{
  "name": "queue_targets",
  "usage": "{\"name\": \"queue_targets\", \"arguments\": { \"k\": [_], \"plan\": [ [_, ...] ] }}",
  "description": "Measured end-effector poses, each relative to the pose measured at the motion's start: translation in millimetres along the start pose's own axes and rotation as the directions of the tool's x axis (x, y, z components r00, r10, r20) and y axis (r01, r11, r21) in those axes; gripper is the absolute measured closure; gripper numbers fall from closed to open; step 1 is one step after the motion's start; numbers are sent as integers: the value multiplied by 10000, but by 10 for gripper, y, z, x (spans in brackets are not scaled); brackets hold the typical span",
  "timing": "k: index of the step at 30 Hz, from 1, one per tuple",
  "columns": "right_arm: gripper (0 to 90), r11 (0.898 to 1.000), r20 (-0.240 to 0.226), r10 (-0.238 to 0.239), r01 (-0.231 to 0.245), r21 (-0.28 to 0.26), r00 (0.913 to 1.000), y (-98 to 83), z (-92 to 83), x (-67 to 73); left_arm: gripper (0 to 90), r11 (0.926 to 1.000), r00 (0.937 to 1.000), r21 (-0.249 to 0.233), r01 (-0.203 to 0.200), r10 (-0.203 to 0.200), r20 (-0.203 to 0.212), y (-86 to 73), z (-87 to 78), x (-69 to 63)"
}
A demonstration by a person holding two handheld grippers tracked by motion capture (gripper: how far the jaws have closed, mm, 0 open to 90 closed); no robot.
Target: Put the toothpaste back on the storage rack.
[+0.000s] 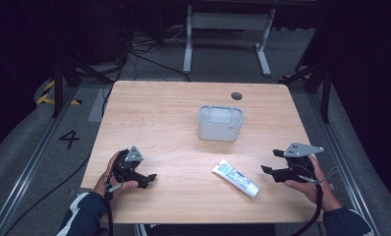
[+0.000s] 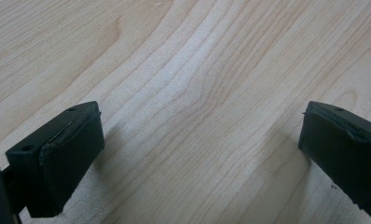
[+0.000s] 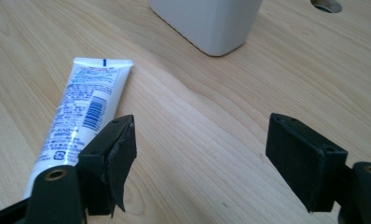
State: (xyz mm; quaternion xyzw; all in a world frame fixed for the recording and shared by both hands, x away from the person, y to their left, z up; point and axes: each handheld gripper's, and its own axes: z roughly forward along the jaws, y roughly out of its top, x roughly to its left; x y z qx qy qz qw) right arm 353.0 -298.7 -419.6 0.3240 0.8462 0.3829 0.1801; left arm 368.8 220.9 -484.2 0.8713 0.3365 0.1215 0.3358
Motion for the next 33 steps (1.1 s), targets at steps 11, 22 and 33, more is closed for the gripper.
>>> {"name": "queue_targets", "arguments": {
  "k": [11, 22, 33],
  "plan": [
    [255, 9975, -718, -499, 533, 456, 9962, 180, 164, 186, 5, 10000, 10000, -4, -1, 1, 4, 0, 0, 0],
    [261, 9889, -1425, -1025, 1163, 920, 9845, 291, 378, 421, 5, 10000, 10000, -7, -1, 1, 6, 0, 0, 0],
    [262, 9730, -1900, -1393, 1700, 1560, 9718, 385, 604, 629, 5, 10000, 10000, -7, 1, -1, 7, 0, 0, 0]
  ]
}}
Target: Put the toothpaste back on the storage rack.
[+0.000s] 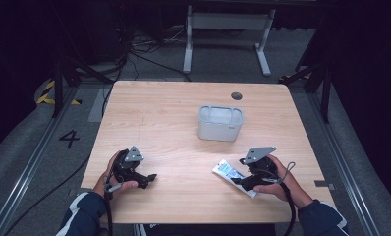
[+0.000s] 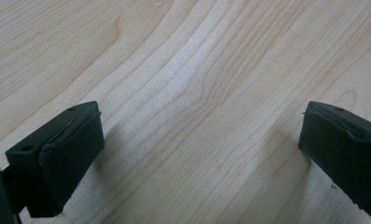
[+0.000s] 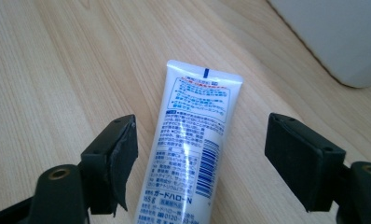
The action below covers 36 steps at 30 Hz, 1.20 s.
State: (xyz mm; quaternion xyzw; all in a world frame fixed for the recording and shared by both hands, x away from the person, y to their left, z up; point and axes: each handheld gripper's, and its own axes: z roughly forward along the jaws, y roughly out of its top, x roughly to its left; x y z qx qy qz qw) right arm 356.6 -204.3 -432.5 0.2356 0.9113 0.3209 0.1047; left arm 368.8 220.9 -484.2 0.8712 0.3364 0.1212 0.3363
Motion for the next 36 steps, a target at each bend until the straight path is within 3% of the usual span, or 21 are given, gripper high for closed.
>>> {"name": "queue_targets", "arguments": {
  "k": [7, 14, 25, 28, 30, 36],
  "plan": [
    [260, 9975, -269, -34, 53, 702, 9996, 50, 162, 6, 5, 10000, 10000, 1, -9, 9, 9, -1, -1, 1],
    [272, 9868, -234, -21, 58, 1619, 9997, 72, 307, 5, 5, 10000, 10000, 2, -10, 10, 8, 0, 0, 1],
    [264, 9721, -532, 72, 55, 2346, 9986, 151, 433, 6, 5, 10000, 10000, 2, -13, 13, 9, -1, -1, 1],
    [287, 9699, -484, 100, 21, 2436, 9988, 177, 447, -3, 5, 10000, 10000, 0, -12, 12, 13, -1, 0, 1],
    [369, 9664, -487, 100, 29, 2572, 9988, 226, 453, -15, 5, 10000, 10000, 0, -9, 9, 9, -1, 0, 1],
    [420, 9612, -441, 3, 119, 2757, 9990, 250, 448, 15, 5, 10000, 10000, -1, -11, 11, 12, -1, 0, 1]
  ]
}}
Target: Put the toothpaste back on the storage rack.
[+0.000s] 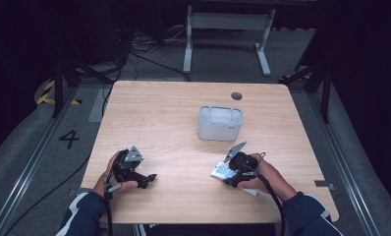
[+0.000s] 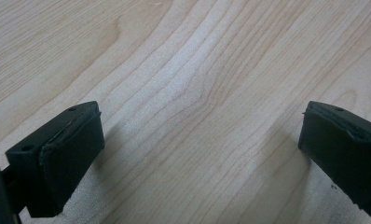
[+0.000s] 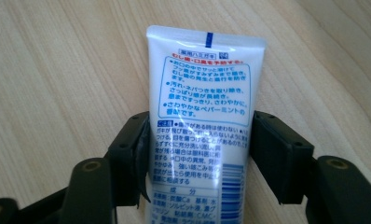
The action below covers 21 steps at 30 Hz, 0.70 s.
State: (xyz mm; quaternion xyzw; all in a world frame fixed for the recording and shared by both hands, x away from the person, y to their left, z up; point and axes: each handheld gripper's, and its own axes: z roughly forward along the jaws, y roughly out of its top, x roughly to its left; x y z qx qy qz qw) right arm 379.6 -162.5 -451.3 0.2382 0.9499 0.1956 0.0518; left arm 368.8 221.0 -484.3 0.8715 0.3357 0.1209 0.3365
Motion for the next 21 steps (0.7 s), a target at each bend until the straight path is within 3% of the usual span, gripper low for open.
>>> {"name": "queue_targets", "arguments": {
  "k": [11, 21],
  "plan": [
    [569, 9999, -349, -45, 40, -124, 9994, -18, -45, -34, 5, 10000, 10000, 1, 5, -5, -3, 0, 0, 0],
    [635, 9994, -180, -295, 291, -210, 9994, -23, -81, -7, 5, 10000, 10000, 6, 3, -3, -2, 0, -1, 0]
  ]
}}
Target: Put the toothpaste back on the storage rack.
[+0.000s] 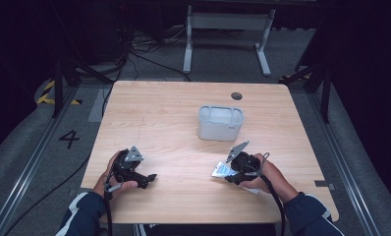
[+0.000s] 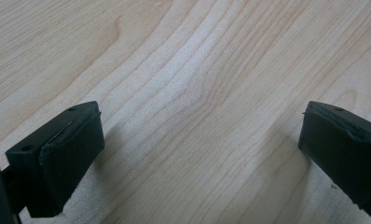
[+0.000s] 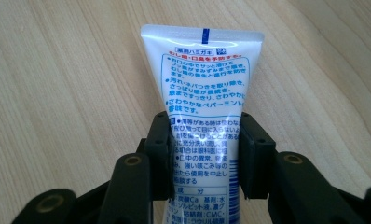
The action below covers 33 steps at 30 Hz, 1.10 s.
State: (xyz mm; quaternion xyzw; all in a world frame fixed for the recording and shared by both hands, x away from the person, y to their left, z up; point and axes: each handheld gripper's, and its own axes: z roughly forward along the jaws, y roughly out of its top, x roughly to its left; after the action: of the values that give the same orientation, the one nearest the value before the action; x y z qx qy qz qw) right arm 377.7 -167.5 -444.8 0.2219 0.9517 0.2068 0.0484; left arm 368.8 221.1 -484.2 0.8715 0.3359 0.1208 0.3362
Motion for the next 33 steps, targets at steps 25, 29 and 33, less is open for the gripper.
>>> {"name": "queue_targets", "arguments": {
  "k": [25, 29, 33],
  "plan": [
    [652, 9809, -170, 167, -197, -1936, 9997, -75, -477, -14, 5, 10000, 10000, 0, -2, 2, 0, 0, 0, 0],
    [652, 9769, -84, 156, -170, -2132, 9998, -90, -525, -20, 5, 10000, 10000, 0, -2, 2, -1, 0, 0, 0],
    [651, 9687, -75, 216, -227, -2471, 9997, -100, -586, -30, 5, 10000, 10000, 1, -2, 2, 0, 0, 0, 0]
  ]
}}
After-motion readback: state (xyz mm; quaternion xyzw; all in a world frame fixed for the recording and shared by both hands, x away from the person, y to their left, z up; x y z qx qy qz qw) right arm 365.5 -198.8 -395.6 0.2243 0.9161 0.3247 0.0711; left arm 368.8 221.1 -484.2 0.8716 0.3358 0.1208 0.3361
